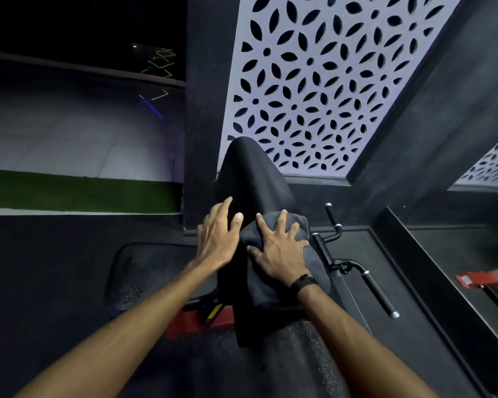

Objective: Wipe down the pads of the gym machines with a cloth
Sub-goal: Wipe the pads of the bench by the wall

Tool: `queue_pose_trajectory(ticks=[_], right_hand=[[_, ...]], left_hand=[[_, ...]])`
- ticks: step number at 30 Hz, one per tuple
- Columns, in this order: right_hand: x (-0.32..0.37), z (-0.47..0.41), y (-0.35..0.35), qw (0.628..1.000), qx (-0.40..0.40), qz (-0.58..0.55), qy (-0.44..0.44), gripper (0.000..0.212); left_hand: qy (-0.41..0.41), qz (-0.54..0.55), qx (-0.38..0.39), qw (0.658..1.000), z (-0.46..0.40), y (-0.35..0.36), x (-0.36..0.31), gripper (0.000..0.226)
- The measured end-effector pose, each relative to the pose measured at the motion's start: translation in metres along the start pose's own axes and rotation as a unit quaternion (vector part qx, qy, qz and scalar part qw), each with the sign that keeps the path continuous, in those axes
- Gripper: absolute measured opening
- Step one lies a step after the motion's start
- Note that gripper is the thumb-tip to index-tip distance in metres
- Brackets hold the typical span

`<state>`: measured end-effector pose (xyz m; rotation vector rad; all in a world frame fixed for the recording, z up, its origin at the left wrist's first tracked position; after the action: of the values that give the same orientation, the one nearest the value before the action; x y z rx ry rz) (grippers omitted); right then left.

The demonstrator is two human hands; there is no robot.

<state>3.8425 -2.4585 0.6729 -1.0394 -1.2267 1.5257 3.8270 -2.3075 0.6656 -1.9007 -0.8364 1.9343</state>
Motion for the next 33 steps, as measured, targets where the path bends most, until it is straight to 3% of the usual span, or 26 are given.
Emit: queue_pose_trajectory(ticks=[8,15,20,24,33], right_hand=[[0.006,-0.046,-0.019,0.999,0.029,-0.045,0.005,0.078],[-0.020,0.001,-0.010,0.993,0.045,-0.097,-0.049,0.109],[-0.019,0.019,-0.006,0.996,0.036,-0.062,-0.050,0.108],[-0.018,0.019,-0.006,0.996,0.042,-0.058,-0.051,0.108],[-0.001,0.005,0.001,0.999,0.005,-0.013,-0.030,0.086]], left_hand=[[0.014,0.000,0.011,1.000,-0.009,-0.006,-0.006,0.056],[0.052,0.022,0.015,0.998,-0.003,0.002,-0.012,0.059],[0.051,0.050,0.020,0.997,0.004,0.015,-0.014,0.075],[0.049,0.053,0.016,0.997,0.003,0.015,-0.012,0.074],[0.036,0.064,-0.025,0.997,-0.008,0.016,-0.004,0.069]])
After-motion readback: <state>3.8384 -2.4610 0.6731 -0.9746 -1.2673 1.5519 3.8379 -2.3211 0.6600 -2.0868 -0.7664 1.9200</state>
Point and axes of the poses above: each hand's wrist, its own z-axis away from the middle knuckle, its own y-axis out of the palm, x = y × z, the point moved 1 cm from there along -z, towards the middle knuckle, and after that the axes turned 8 degrees about x, right-handed, at the moved point
